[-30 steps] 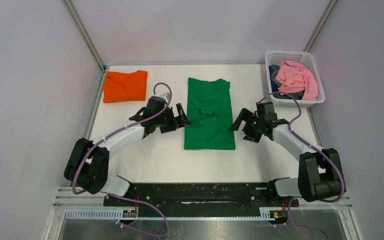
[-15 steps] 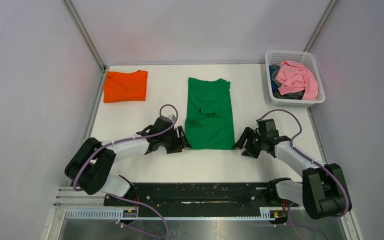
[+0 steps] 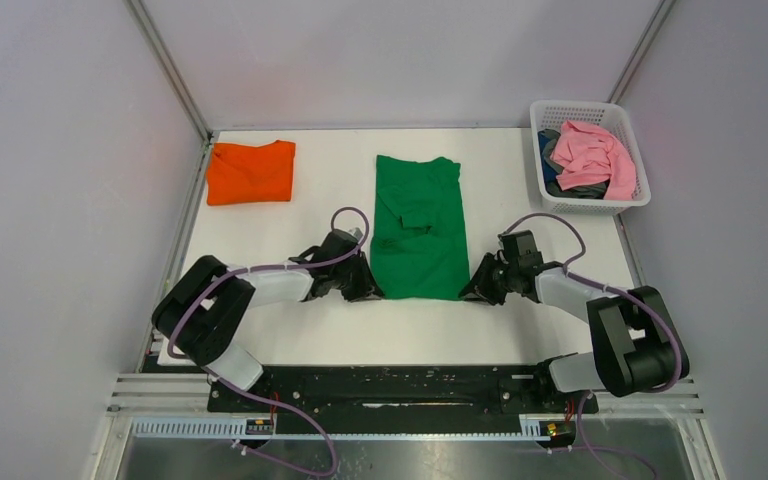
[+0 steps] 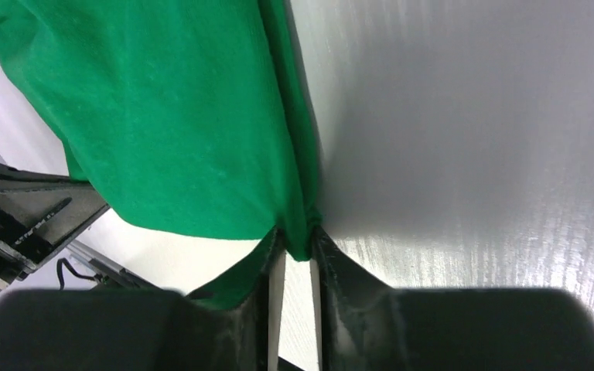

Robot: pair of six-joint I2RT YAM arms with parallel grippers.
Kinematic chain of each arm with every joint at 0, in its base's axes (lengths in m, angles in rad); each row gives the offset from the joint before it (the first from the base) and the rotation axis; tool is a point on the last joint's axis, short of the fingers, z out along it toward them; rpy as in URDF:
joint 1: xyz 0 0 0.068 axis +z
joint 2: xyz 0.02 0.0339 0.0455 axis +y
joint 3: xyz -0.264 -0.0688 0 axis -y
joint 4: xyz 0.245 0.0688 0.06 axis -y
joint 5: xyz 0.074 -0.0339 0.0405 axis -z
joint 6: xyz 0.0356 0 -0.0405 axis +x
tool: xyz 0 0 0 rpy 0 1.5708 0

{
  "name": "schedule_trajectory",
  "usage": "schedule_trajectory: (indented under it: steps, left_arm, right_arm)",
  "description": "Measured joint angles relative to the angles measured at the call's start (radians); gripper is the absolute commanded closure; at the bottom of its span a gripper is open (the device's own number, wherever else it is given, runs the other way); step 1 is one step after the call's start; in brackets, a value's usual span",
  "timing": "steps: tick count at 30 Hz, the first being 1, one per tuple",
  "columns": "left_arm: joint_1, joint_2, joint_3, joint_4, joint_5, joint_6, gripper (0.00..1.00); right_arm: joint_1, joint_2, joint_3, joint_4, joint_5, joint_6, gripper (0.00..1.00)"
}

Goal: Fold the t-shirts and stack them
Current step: Grab one side of the 2/3 rectangular tshirt with both arms

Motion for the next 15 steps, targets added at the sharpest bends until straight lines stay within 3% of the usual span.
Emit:
schedule_trajectory:
  steps: [2, 7, 15]
  left_arm:
    - [-0.001, 0.003, 0.006, -0.003, -0.004, 0.0, 1.0]
    - [-0.008, -0.019, -0.019, 0.011, -0.019, -0.003, 1.0]
    - [-0.061, -0.278, -0.22, -0.042, -0.08, -0.029, 1.0]
  right_arm:
    - [0.002, 0.016, 0.003, 0.004, 0.002, 0.003, 1.0]
    - [0.013, 0.009, -0.006, 0.006, 0.002, 0.001, 1.0]
    - [0.145, -0.199, -0.115, -0.11, -0.029, -0.04, 1.0]
